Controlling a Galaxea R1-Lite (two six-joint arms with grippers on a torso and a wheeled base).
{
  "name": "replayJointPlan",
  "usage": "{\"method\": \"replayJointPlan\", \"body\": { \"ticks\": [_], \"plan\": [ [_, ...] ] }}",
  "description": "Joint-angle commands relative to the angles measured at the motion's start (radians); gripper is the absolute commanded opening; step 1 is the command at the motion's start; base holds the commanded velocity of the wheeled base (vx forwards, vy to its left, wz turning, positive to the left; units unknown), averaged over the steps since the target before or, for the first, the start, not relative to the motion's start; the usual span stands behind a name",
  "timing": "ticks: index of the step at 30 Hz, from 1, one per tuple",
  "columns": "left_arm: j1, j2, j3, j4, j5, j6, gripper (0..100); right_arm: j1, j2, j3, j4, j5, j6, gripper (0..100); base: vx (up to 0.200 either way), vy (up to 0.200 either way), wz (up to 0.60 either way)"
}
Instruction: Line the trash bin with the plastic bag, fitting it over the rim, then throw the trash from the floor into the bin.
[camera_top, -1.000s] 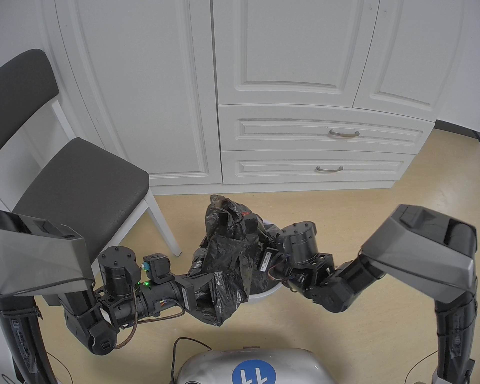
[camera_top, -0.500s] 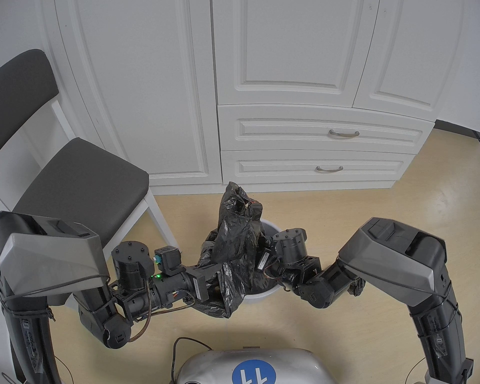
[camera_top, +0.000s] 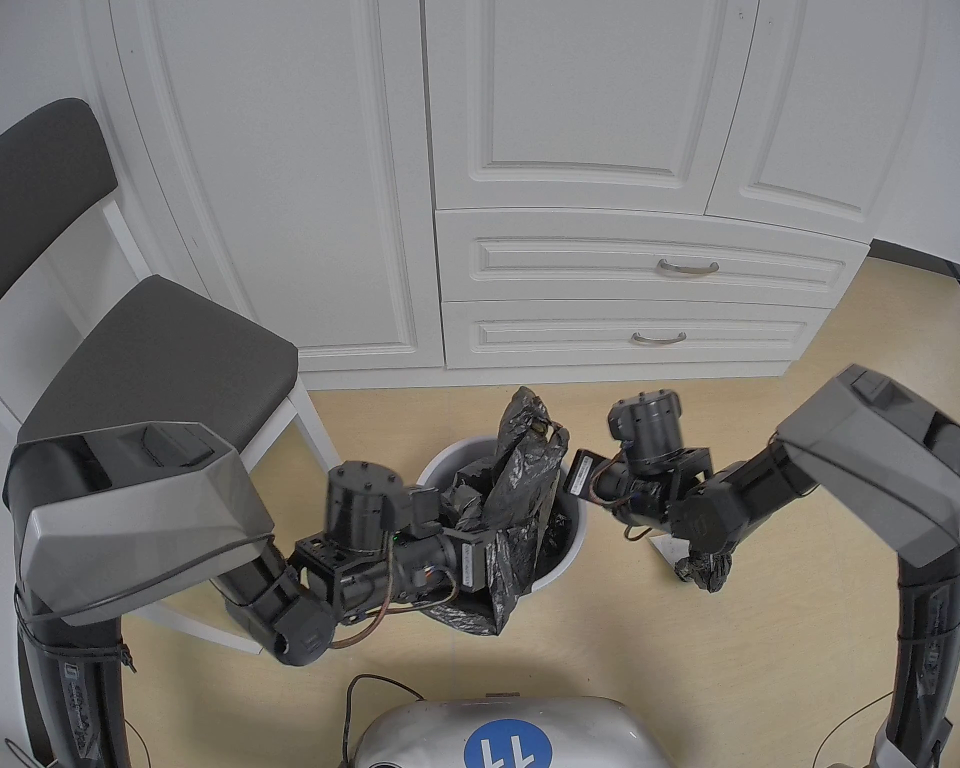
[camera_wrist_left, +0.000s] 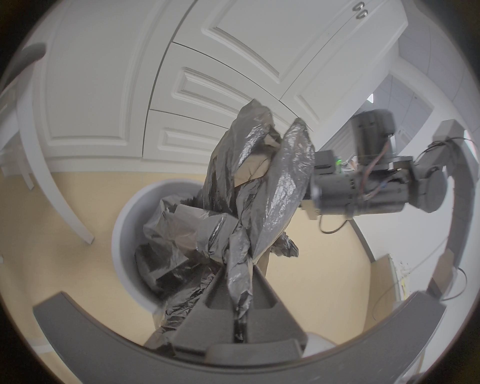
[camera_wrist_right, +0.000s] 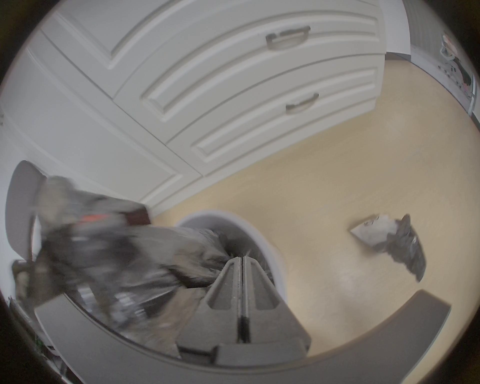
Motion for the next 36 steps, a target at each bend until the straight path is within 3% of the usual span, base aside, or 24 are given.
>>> {"method": "replayJointPlan", "body": {
  "ticks": [1,9,17,22,23,27,36],
  "plan": [
    [-0.084,-0.007,-0.24,0.19,0.138,0.0,0,-0.097,-0.23,0.1,0.008,0.035,-0.085,0,0.0,0.0,0.0],
    [-0.124,0.0,-0.434,0.42,0.281,-0.001,0,-0.219,-0.308,0.19,0.013,0.088,-0.248,0,0.0,0.0,0.0],
    [-0.175,0.005,-0.45,0.471,0.397,-0.003,0,-0.223,-0.358,0.275,0.003,0.111,-0.322,0,0.0,0.0,0.0],
    [-0.18,-0.016,-0.422,0.515,0.406,-0.011,0,-0.211,-0.392,0.335,0.002,0.111,-0.351,0,0.0,0.0,0.0],
    [-0.186,-0.029,-0.41,0.528,0.409,-0.017,100,-0.205,-0.401,0.344,0.002,0.11,-0.351,0,0.0,0.0,0.0],
    [-0.204,-0.076,-0.388,0.54,0.412,-0.06,100,-0.157,-0.449,0.364,0.003,0.102,-0.348,0,0.0,0.0,0.0],
    [-0.193,-0.297,-0.292,0.632,0.411,-0.06,100,-0.018,-0.507,0.398,0.019,0.098,-0.369,0,0.0,0.0,0.0]
  ]
}}
